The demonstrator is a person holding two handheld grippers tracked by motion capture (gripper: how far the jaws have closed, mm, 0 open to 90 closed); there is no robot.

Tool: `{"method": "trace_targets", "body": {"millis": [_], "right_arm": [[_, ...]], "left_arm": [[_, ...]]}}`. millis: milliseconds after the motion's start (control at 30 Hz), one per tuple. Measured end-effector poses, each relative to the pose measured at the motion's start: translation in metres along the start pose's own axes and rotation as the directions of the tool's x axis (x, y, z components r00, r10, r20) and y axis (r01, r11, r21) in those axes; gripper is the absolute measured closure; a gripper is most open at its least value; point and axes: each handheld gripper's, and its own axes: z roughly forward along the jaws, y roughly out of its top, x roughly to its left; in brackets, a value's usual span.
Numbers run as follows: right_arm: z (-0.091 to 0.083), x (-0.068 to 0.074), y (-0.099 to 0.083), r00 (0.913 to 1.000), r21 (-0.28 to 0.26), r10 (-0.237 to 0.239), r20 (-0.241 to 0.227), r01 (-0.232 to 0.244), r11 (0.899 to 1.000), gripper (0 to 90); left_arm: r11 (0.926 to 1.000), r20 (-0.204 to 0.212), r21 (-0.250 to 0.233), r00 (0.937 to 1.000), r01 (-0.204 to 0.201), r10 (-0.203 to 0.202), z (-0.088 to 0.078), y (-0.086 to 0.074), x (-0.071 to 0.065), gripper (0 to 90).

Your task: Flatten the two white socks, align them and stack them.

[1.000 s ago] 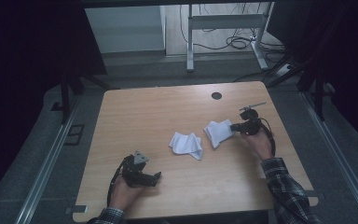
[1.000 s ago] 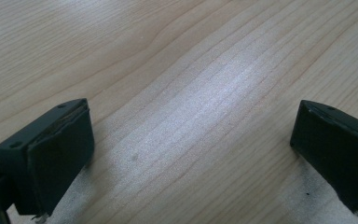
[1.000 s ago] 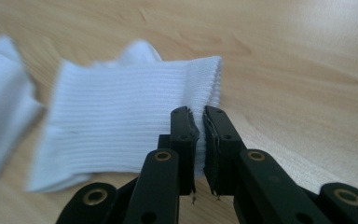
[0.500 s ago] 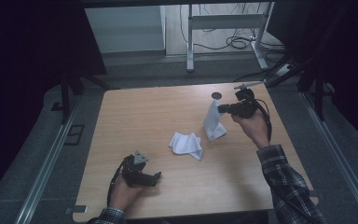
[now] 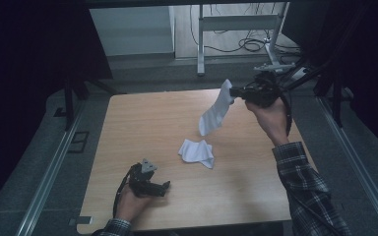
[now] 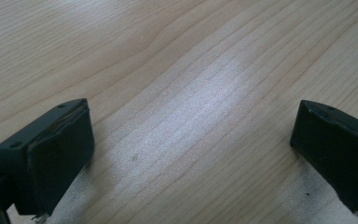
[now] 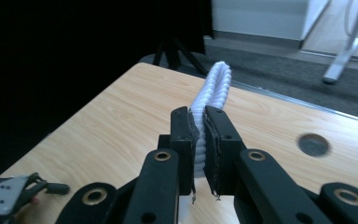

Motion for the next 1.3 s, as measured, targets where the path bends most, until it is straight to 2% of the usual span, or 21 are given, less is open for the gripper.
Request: {"method": "trace_targets", "body": {"millis": [67, 133, 167, 200, 233, 267, 300, 333, 400, 467, 500, 533, 567, 600, 700, 833, 867, 967, 1033, 1200, 1300], "right_arm": [[-0.003, -0.006, -0.004, 0.9999, 0.001, 0.009, 0.010, -0.009, 1.000, 81.4], [-0.009, -0.028, -0.022, 0.9979, 0.018, 0.050, 0.041, -0.051, 0.999, 81.3], [-0.009, -0.028, -0.022, 0.9979, 0.018, 0.050, 0.041, -0.051, 0.999, 81.3], [-0.009, -0.045, -0.038, 0.9953, 0.038, 0.076, 0.060, -0.079, 0.996, 81.2], [-0.009, -0.045, -0.038, 0.9953, 0.038, 0.076, 0.060, -0.079, 0.996, 81.2], [-0.009, -0.061, -0.057, 0.9911, 0.065, 0.102, 0.086, -0.107, 0.992, 81.2], [-0.009, -0.069, -0.066, 0.9887, 0.081, 0.108, 0.103, -0.117, 0.990, 81.2], [-0.009, -0.069, -0.066, 0.9887, 0.081, 0.108, 0.103, -0.117, 0.990, 81.2], [-0.009, -0.090, -0.095, 0.9793, 0.119, 0.129, 0.156, -0.149, 0.982, 81.0], [-0.011, -0.101, -0.112, 0.9731, 0.137, 0.138, 0.185, -0.165, 0.977, 80.8], [-0.011, -0.101, -0.112, 0.9731, 0.137, 0.138, 0.185, -0.165, 0.977, 80.8], [-0.013, -0.109, -0.128, 0.9676, 0.153, 0.133, 0.214, -0.168, 0.974, 80.7], [-0.013, -0.109, -0.128, 0.9676, 0.153, 0.133, 0.214, -0.168, 0.974, 80.7], [-0.017, -0.116, -0.142, 0.9630, 0.161, 0.128, 0.237, -0.169, 0.973, 80.5], [-0.023, -0.124, -0.160, 0.9547, 0.179, 0.118, 0.273, -0.171, 0.969, 80.4], [-0.027, -0.131, -0.178, 0.9500, 0.197, 0.115, 0.290, -0.177, 0.964, 80.3], [-0.028, -0.136, -0.189, 0.9465, 0.223, 0.096, 0.308, -0.170, 0.960, 79.7], [-0.027, -0.141, -0.203, 0.9427, 0.263, 0.095, 0.320, -0.185, 0.947, 75.5], [-0.028, -0.143, -0.207, 0.9392, 0.272, 0.084, 0.333, -0.181, 0.945, 72.0], [-0.032, -0.143, -0.207, 0.9415, 0.252, 0.060, 0.332, -0.149, 0.956, 61.3], [-0.033, -0.141, -0.207, 0.9408, 0.258, 0.032, 0.337, -0.125, 0.958, 58.3]], "left_arm": [[1.0000, 0.001, 0.000, 1.0000, 0.004, -0.004, 0.000, 0.000, 0.000, 0.0], [1.0000, 0.001, 0.001, 1.0000, -0.001, 0.001, 0.000, 0.000, 0.000, 0.0], [1.0000, 0.001, 0.001, 1.0000, -0.001, 0.001, 0.000, 0.000, 0.000, 0.0], [1.0000, 0.002, 0.004, 1.0000, -0.001, 0.001, 0.000, 0.000, 0.000, 0.0], [1.0000, 0.002, 0.003, 1.0000, 0.000, 0.000, 0.000, 0.000, 0.000, 0.0], [1.0000, 0.002, 0.003, 1.0000, 0.000, 0.000, 0.000, 0.000, 0.000, 0.0], [1.0000, 0.002, 0.003, 1.0000, 0.000, 0.000, 0.000, 0.000, 0.000, 0.0], [1.0000, 0.002, 0.003, 1.0000, 0.000, 0.000, 0.000, 0.000, 0.000, 0.0], [1.0000, 0.001, 0.003, 1.0000, 0.008, -0.008, 0.000, 0.000, -0.001, 0.0], [1.0000, 0.001, 0.001, 1.0000, 0.009, -0.009, 0.000, 0.000, -0.001, 0.0], [1.0000, 0.001, 0.001, 1.0000, 0.009, -0.009, 0.000, 0.000, -0.001, 0.0], [1.0000, 0.000, 0.001, 1.0000, 0.009, -0.009, 0.000, 0.000, -0.001, 0.0], [1.0000, 0.000, 0.001, 1.0000, 0.009, -0.009, 0.000, 0.000, -0.001, 0.0], [0.9999, 0.001, 0.001, 0.9999, 0.010, -0.010, 0.000, 0.000, -0.001, 0.0], [1.0000, -0.001, 0.000, 1.0000, 0.005, -0.005, 0.000, 0.000, -0.001, 0.0], [1.0000, -0.001, 0.003, 1.0000, 0.001, -0.001, 0.000, 0.000, 0.000, 0.0], [1.0000, -0.005, 0.004, 1.0000, 0.006, -0.006, 0.001, 0.001, 0.000, 0.0], [0.9999, -0.010, 0.003, 0.9998, 0.015, -0.015, 0.001, 0.002, -0.001, 0.0], [0.9999, -0.015, 0.003, 0.9998, 0.016, -0.016, 0.002, 0.003, 0.000, 0.0], [0.9999, -0.008, -0.008, 0.9999, 0.013, -0.013, 0.003, 0.004, 0.000, 0.6], [0.9998, -0.009, -0.006, 0.9998, 0.018, -0.018, 0.001, 0.008, 0.001, 10.6]]}}
